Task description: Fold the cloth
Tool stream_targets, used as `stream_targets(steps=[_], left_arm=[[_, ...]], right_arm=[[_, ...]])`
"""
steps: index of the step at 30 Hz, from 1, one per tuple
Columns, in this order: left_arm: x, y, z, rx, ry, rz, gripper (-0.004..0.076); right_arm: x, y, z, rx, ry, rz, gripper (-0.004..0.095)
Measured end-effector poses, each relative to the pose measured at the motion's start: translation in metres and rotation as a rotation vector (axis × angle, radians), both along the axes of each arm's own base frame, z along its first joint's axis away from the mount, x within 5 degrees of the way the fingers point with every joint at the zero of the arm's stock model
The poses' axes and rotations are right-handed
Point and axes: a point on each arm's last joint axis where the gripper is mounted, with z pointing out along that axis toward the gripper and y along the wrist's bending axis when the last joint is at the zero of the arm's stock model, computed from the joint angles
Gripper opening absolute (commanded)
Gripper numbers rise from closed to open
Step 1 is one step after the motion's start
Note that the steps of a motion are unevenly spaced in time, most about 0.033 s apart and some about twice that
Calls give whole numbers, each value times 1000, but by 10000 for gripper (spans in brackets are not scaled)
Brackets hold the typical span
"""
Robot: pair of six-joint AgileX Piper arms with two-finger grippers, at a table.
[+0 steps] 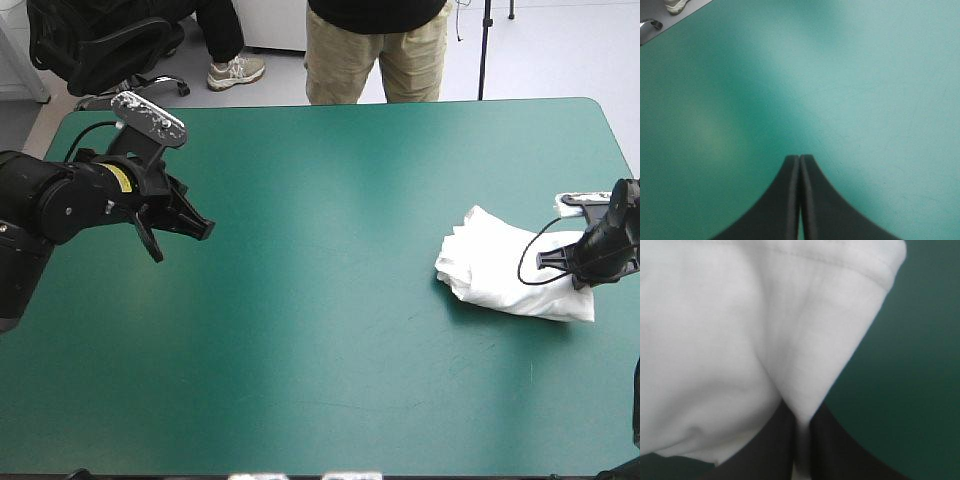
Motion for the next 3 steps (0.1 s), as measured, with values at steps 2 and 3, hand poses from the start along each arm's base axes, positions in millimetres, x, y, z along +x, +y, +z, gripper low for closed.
stream_targets(steps=[2,3], left_arm=[[2,-1,-1,23,-1,-21,-18],[4,-2,-3,27,5,-23,-18]], right_arm=[[-1,0,2,-1,-2,0,394],[-2,1,3,-1,-2,0,504]])
